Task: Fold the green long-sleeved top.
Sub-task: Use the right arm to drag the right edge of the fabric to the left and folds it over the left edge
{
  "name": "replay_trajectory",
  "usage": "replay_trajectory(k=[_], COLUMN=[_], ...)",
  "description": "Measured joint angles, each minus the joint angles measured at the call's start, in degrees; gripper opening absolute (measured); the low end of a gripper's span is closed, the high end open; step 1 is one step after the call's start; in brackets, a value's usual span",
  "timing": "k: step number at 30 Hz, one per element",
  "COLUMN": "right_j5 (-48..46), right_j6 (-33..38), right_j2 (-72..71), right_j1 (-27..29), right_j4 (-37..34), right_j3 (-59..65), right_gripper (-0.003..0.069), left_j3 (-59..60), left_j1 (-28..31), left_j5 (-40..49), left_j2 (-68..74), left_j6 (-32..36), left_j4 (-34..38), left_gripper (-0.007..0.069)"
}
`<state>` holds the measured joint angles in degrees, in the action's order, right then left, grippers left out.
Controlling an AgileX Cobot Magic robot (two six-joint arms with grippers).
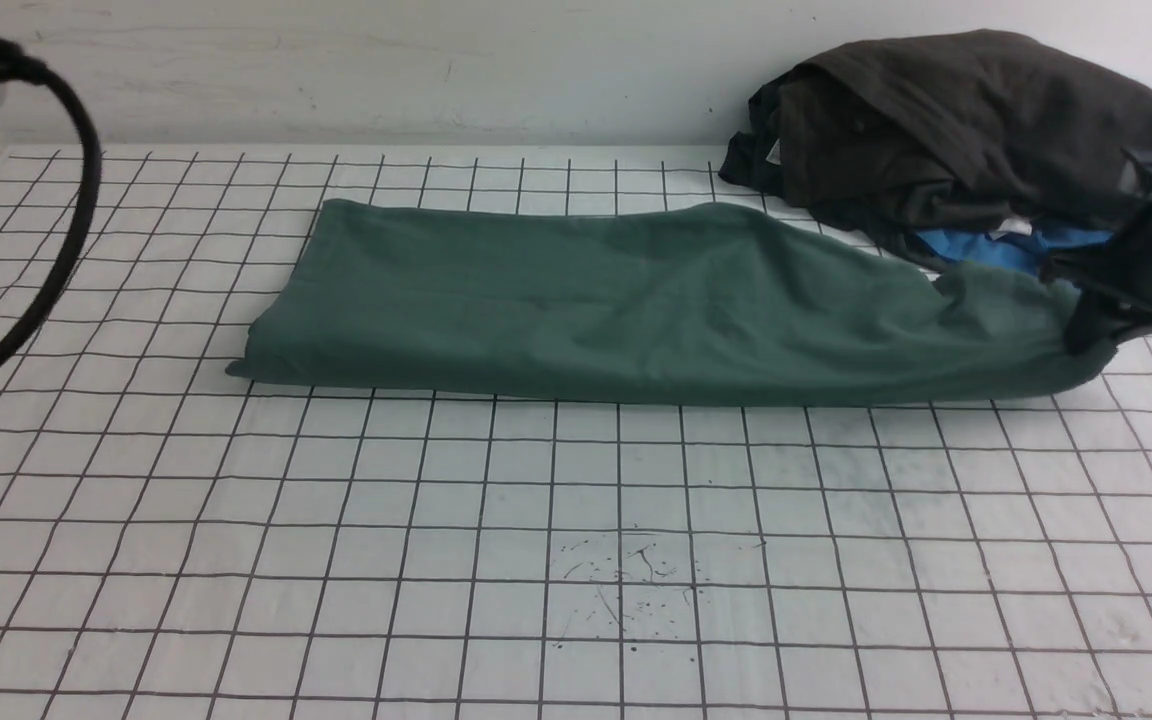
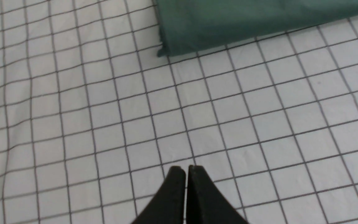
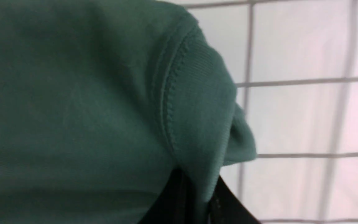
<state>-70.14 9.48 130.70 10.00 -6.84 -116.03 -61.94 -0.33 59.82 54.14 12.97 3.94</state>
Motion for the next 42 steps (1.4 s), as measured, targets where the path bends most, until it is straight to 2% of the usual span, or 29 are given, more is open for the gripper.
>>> replay_trajectory(k=[1,2,4,7,9,12,13,14,15,17,18,19,21,22,24,28,31,34,37,40,42], right_j5=[-0.1,-0.8,-1.1,-1.4,-1.6,-1.7,-1.7,-1.7,-1.6,1.1,1.7,3.6,7.0,7.2,11.7,18.0,21.5,25.6,28.0,27.8,26.8], right_j6=[-0.1,-0.8,-2.3,-4.3,-4.3,-4.1,-4.0,-4.0,-4.0,-3.6,-3.6,-3.3,-3.1,-3.1,-3.1,-3.1,-3.1,-2.7,-1.4,-0.4,-0.1], right_j2=[-0.2,-1.8,-3.9,-7.0,-8.1,-9.7,-9.7,-9.5,-9.3,-6.9,-6.6,-4.6,-0.9,-0.6,3.5,6.9,7.3,7.3,7.3,7.3,7.3], right_j1=[0.0,-0.2,-0.3,-0.5,-1.0,-6.6,-6.6,-10.9,-12.1,-20.4,-21.7,-25.4,-31.7,-31.7,-37.0,-40.7,-41.5,-42.0,-42.0,-42.0,-42.0], right_j4=[0.6,6.1,11.5,13.4,12.3,3.3,3.3,-0.5,-2.1,-7.8,-8.5,-9.9,-10.9,-11.0,-11.0,-10.8,-10.8,-12.9,-14.9,-15.2,-14.9], right_j3=[-0.3,-3.0,-6.4,-10.5,-11.8,-14.8,-14.9,-15.1,-15.1,-15.1,-15.1,-15.1,-15.1,-15.1,-15.0,-14.8,-14.7,-14.7,-14.7,-14.7,-14.7], right_gripper=[0.0027,0.0027,0.0027,0.0027,0.0027,0.0027,0.0027,0.0027,0.0027,0.0027,0.0027,0.0027,0.0027,0.0027,0.0027,0.0027,0.0036,0.0102,0.0236,0.0337,0.0372], left_j3=[0.4,3.8,8.8,16.1,19.0,26.5,26.8,28.6,28.9,29.6,29.6,29.6,29.6,29.6,29.6,29.6,29.6,29.6,29.6,29.6,29.6], left_j1=[0.0,0.0,0.0,0.0,0.0,0.0,0.0,0.0,0.0,0.0,0.0,0.0,0.0,0.0,0.0,0.0,0.0,0.0,0.0,0.0,0.0], left_j5=[0.0,0.0,-0.1,-1.5,-3.1,-11.8,-12.3,-15.7,-16.4,-18.7,-18.7,-19.4,-19.5,-19.5,-19.5,-19.5,-19.5,-19.5,-19.5,-19.5,-19.5], left_j2=[-0.3,-2.1,-3.8,-4.8,-4.8,-4.9,-4.9,-4.9,-4.9,-4.9,-4.9,-4.9,-4.9,-4.9,-4.9,-4.9,-4.9,-4.9,-4.9,-4.9,-4.9], left_j6=[-0.3,-3.2,-6.6,-11.5,-12.6,-15.4,-15.5,-16.5,-16.8,-17.7,-17.7,-17.9,-18.1,-18.1,-18.1,-18.1,-18.1,-18.1,-18.1,-18.1,-18.1], left_j4=[-0.3,-3.0,-5.7,-8.3,-8.4,-8.1,-8.1,-7.5,-7.2,-5.3,-5.3,-4.3,-3.0,-3.0,-2.6,-1.7,-1.5,-1.4,-1.3,-1.3,-1.3], left_gripper=[-0.0007,-0.0007,-0.0007,-0.0007,-0.0007,-0.0007,-0.0007,-0.0007,-0.0007,-0.0007,-0.0007,-0.0007,-0.0007,-0.0007,-0.0007,-0.0007,-0.0007,-0.0007,-0.0007,-0.0007,-0.0007])
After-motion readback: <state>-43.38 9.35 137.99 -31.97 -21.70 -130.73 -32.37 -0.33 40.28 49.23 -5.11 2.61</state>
